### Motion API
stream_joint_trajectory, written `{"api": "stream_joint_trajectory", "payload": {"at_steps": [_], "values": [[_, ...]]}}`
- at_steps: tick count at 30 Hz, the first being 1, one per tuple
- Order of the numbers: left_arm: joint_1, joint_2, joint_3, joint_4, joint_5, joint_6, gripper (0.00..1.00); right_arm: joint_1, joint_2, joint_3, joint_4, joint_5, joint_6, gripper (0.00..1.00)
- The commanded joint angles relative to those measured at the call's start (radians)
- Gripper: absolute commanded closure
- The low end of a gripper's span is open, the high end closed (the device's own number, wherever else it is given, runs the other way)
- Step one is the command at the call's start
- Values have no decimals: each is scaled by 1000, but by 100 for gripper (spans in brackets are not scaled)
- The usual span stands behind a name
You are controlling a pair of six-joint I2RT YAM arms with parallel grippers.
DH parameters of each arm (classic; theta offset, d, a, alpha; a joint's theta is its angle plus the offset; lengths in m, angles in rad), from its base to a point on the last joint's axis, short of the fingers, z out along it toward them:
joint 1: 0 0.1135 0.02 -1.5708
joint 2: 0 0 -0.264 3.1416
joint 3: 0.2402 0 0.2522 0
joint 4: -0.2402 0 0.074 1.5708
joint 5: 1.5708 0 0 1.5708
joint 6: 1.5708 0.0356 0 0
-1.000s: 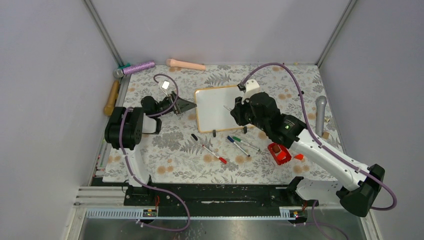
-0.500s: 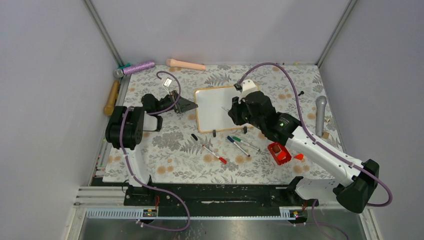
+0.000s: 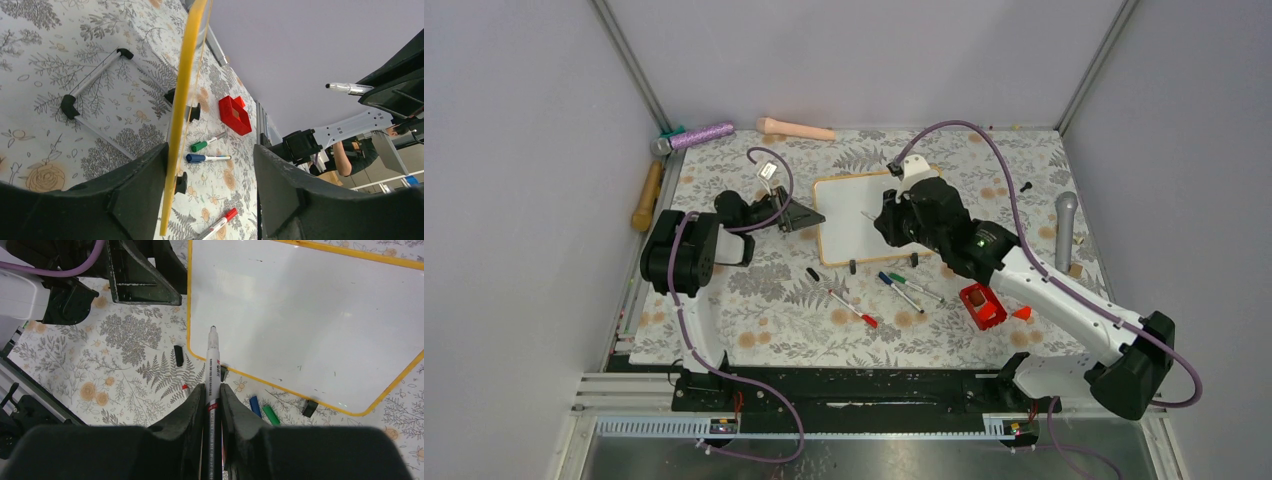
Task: Write a sentence on the whiteboard
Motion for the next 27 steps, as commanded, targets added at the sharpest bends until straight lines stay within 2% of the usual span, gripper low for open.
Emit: {"api": "stream_joint_trajectory", "payload": {"at_steps": [1, 13, 19, 23, 27], "values": [[0, -24, -24, 63, 24, 14, 39, -12, 34, 57, 38, -26, 20, 100], [0, 14, -21, 70, 42, -23, 52, -25, 49, 51, 42, -33, 15, 100], [5, 41, -8, 68, 33, -50, 49, -35, 57, 54, 43, -40, 18, 100], [24, 34, -32, 68, -1, -33, 42, -37, 57, 53, 44, -43, 21, 100], [28, 26, -40, 68, -10, -17, 42, -40, 59, 53, 43, -43, 24, 100]]}}
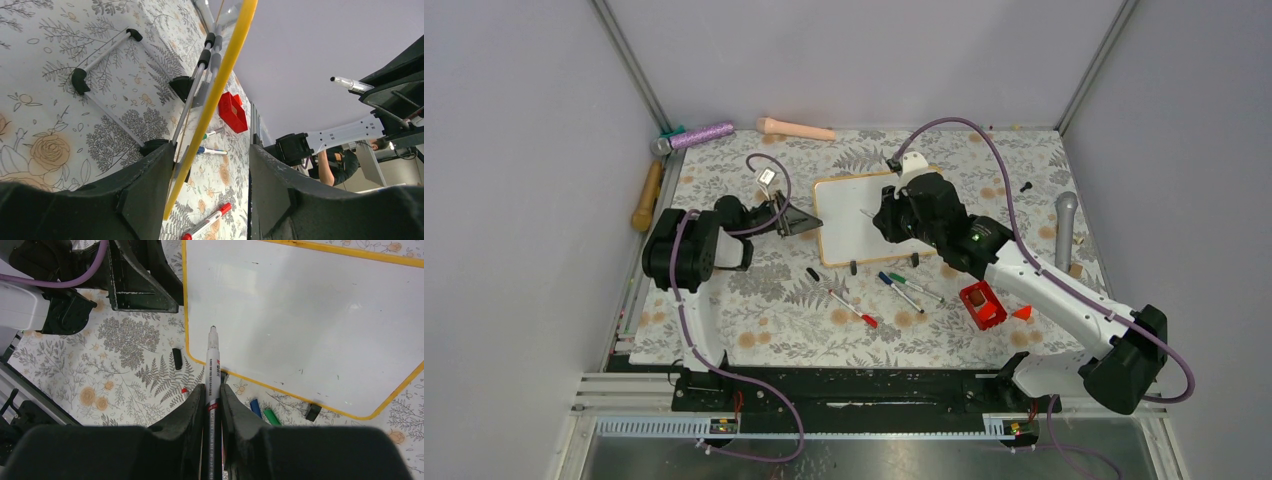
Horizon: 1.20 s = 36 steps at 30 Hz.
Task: Write a sentence on the whiteboard
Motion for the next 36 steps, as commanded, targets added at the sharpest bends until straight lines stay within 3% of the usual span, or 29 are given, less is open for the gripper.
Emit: {"api": "stream_joint_trajectory", "payload": {"at_steps": [1, 6, 15, 19, 23, 29, 36], "values": [[11, -17, -11, 69, -10, 31, 43, -11, 9, 39, 28, -19, 11, 100], [12, -36, -48, 68, -26, 65, 43, -13, 12, 41, 29, -24, 14, 100], [9, -189, -209, 64, -159, 262, 48, -17, 21, 44, 28, -37, 21, 100], [9, -168, -160, 53, -146, 261, 47, -18, 23, 44, 28, -45, 25, 100], [4, -126, -115, 79, -84, 269, 37, -18, 27, 50, 28, -55, 28, 100], [1, -149, -149, 74, -134, 329, 46, -20, 21, 50, 28, -58, 29, 100], [0, -119, -110, 75, -107, 332, 46, -20, 24, 51, 30, -65, 31, 100]]}}
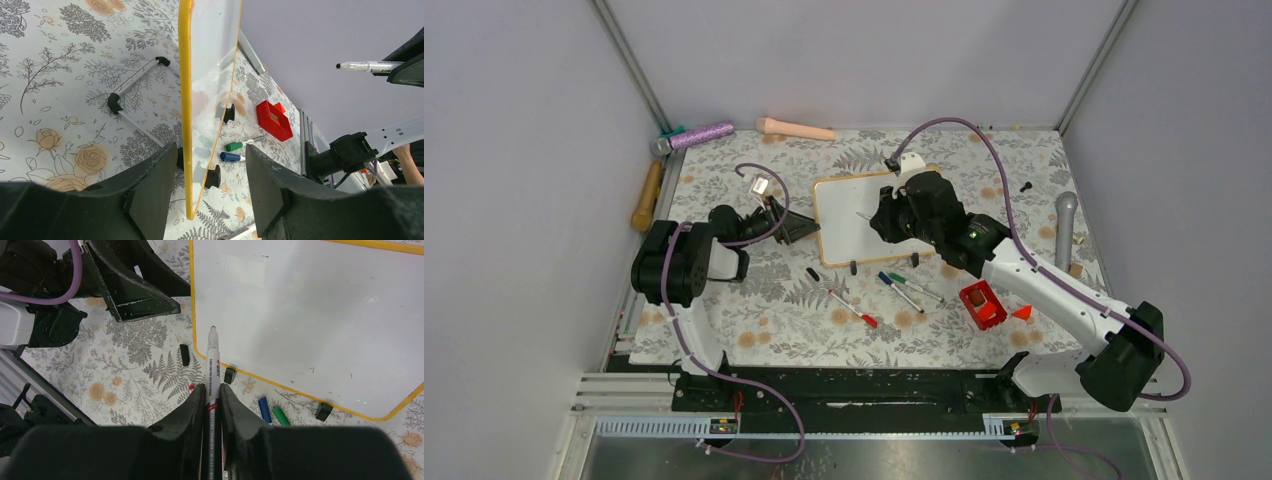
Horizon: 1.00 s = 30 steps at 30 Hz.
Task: Write a sentence on the whiteboard
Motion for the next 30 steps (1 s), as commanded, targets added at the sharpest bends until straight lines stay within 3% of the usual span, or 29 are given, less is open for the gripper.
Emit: {"api": "stream_joint_trajectory", "payload": {"at_steps": [1, 4, 10, 20, 30], "values": [[-4, 16, 38, 74, 21, 44, 46, -8, 7, 49, 29, -13, 7, 100], [-5, 20, 38, 75, 30, 77, 47, -9, 15, 57, 29, -13, 9, 100], [-11, 70, 49, 75, 15, 50, 57, -9, 32, 67, 36, -12, 5, 100], [-30, 82, 55, 77, 40, 112, 59, -10, 45, 84, 30, 14, -9, 100], [-46, 74, 45, 79, 67, 210, 79, -9, 81, 108, 23, 5, -12, 100]]}}
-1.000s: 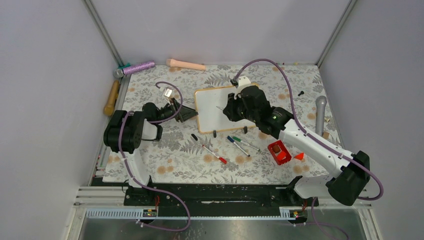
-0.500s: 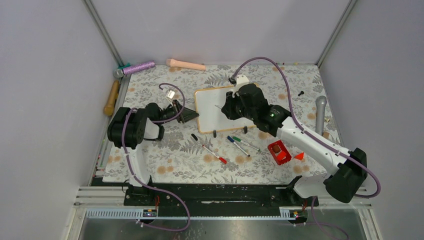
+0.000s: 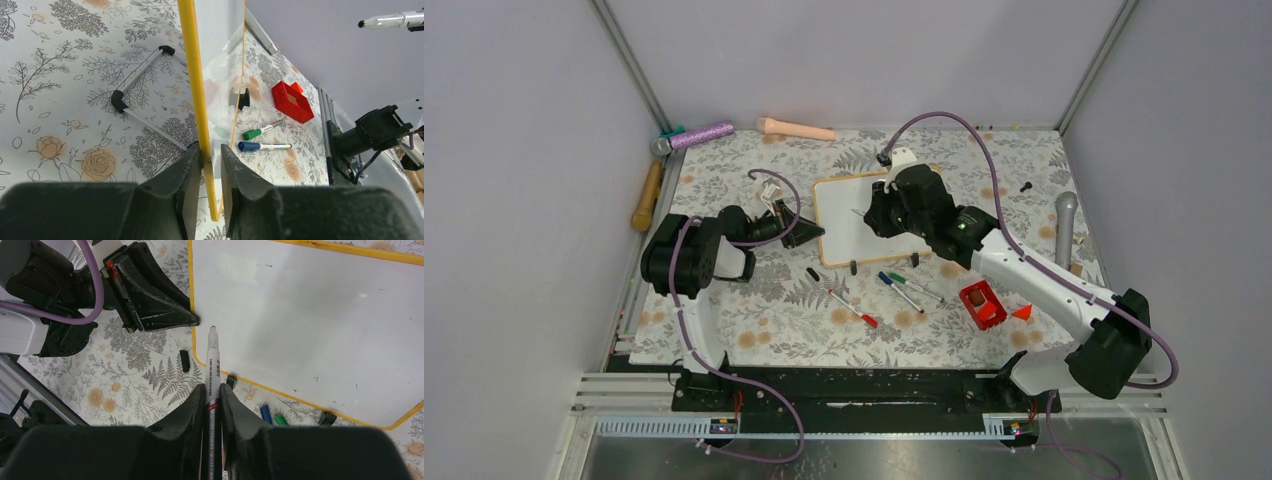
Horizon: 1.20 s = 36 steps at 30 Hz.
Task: Write a sentence on the whiteboard
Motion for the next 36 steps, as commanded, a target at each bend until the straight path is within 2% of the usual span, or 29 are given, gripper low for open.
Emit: {"api": "stream_joint_trajectory", "payload": {"at_steps": [1, 5, 14, 19, 22, 36], "values": [[-5, -8, 15, 73, 43, 68, 81, -9, 12, 57, 23, 3, -14, 100], [-5, -3, 14, 73, 48, 85, 90, -9, 22, 62, 22, 13, -22, 100], [-5, 0, -2, 71, 4, 80, 95, -10, 37, 72, 22, 22, -33, 100], [-4, 35, 44, 72, 83, 71, 100, -10, 46, 75, 22, 27, -37, 100], [-3, 63, 76, 74, 133, 54, 100, -9, 55, 82, 23, 29, -38, 100], [4, 96, 100, 76, 159, 9, 100, -8, 137, 178, 18, 46, -75, 100]]}}
